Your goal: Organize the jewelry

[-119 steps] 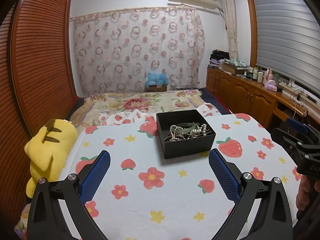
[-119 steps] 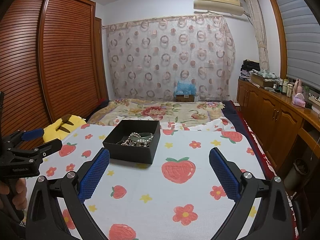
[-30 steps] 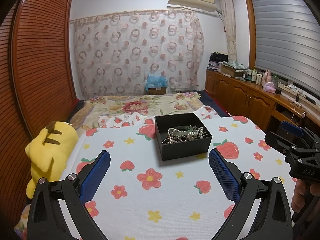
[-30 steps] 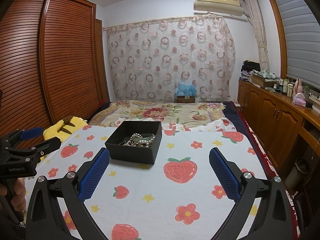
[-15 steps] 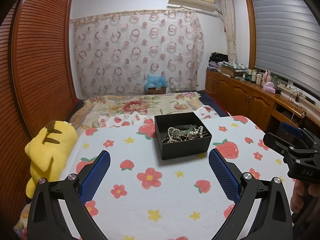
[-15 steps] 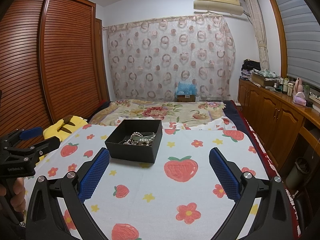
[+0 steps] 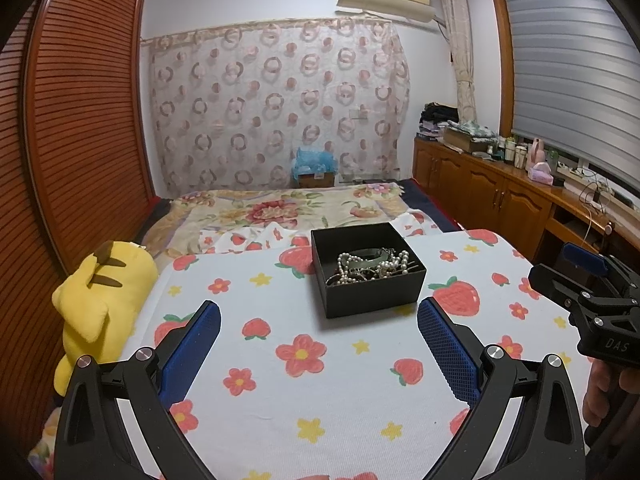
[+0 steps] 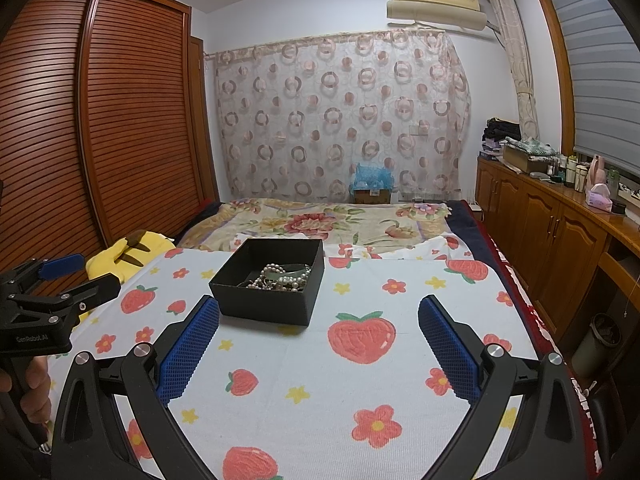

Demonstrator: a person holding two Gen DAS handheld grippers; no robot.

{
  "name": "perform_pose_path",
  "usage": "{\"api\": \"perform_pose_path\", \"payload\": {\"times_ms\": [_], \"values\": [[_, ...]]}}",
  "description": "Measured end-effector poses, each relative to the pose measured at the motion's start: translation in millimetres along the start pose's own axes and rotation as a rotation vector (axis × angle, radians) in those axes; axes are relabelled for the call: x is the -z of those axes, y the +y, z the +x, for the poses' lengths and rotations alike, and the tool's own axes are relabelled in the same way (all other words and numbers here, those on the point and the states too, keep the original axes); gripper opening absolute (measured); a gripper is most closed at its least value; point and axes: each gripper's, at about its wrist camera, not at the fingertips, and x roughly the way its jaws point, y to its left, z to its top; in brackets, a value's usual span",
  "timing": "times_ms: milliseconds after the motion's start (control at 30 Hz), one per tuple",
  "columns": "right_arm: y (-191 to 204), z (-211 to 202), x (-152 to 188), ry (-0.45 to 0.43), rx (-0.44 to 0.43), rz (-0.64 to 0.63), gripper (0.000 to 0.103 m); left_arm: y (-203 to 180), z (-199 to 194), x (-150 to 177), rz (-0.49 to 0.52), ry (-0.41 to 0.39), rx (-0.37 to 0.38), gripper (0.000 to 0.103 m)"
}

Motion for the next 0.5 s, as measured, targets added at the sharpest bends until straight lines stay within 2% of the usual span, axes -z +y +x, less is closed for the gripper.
{"api": "perform_pose_path", "payload": {"times_ms": [500], "values": [[-0.5,0.1,0.5,-0.001,-0.001,0.000,0.100,-0.2,1.4,3.7,0.003,-0.007,-0.002,0.095]]}}
